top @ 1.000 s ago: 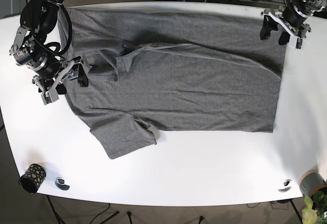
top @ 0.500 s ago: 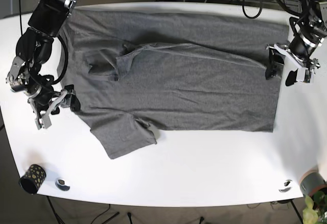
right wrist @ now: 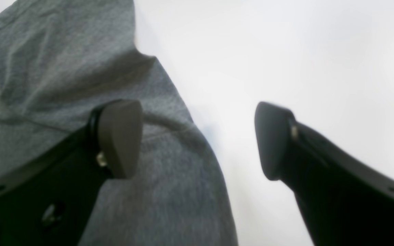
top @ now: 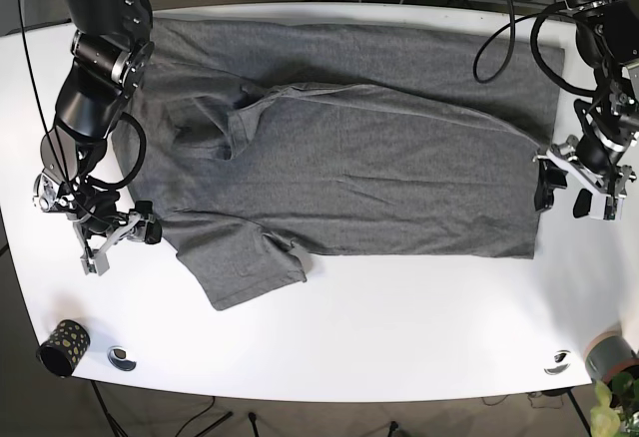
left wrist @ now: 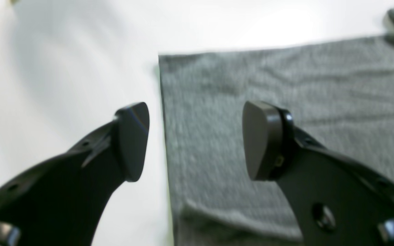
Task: Fold the T-shirt properly
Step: 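Move both grippers to the shirt's side edges and grasp them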
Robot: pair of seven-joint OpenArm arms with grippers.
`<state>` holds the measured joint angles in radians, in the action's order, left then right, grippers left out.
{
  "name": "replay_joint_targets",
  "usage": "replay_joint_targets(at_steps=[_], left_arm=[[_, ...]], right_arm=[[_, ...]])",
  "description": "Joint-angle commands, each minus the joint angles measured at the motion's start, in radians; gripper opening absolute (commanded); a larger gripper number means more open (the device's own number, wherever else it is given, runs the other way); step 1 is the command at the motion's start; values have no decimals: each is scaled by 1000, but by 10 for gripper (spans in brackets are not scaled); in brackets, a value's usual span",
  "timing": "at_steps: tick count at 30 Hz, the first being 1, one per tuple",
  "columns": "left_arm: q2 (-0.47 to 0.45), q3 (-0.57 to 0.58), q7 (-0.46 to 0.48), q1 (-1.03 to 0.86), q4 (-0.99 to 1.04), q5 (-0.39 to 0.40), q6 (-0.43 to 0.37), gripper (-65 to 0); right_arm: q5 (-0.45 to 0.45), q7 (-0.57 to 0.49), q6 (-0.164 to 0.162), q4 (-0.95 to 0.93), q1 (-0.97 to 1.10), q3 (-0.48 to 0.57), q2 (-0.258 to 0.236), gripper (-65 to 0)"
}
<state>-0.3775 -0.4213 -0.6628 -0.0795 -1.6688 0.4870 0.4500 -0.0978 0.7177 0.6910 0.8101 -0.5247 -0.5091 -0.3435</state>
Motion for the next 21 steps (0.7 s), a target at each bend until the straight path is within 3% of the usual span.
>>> replay_joint_targets(at_steps=[1, 8, 16, 21], left_arm=[[-5, -8, 16, 31, 14, 6, 0, -253], [12, -6, 15, 88, 71, 5, 0, -253], [5, -6, 11, 165, 212, 5, 0, -251], [-8, -6, 11, 254, 345, -12, 0, -247]], right_arm=[[14, -79, 7, -31, -30, -1, -16, -162], [36, -178, 7, -156, -21, -1, -10, -162], [36, -181, 7, -139, 8, -1, 25, -165], [36, -168, 7, -108, 11, -1, 47, -290]])
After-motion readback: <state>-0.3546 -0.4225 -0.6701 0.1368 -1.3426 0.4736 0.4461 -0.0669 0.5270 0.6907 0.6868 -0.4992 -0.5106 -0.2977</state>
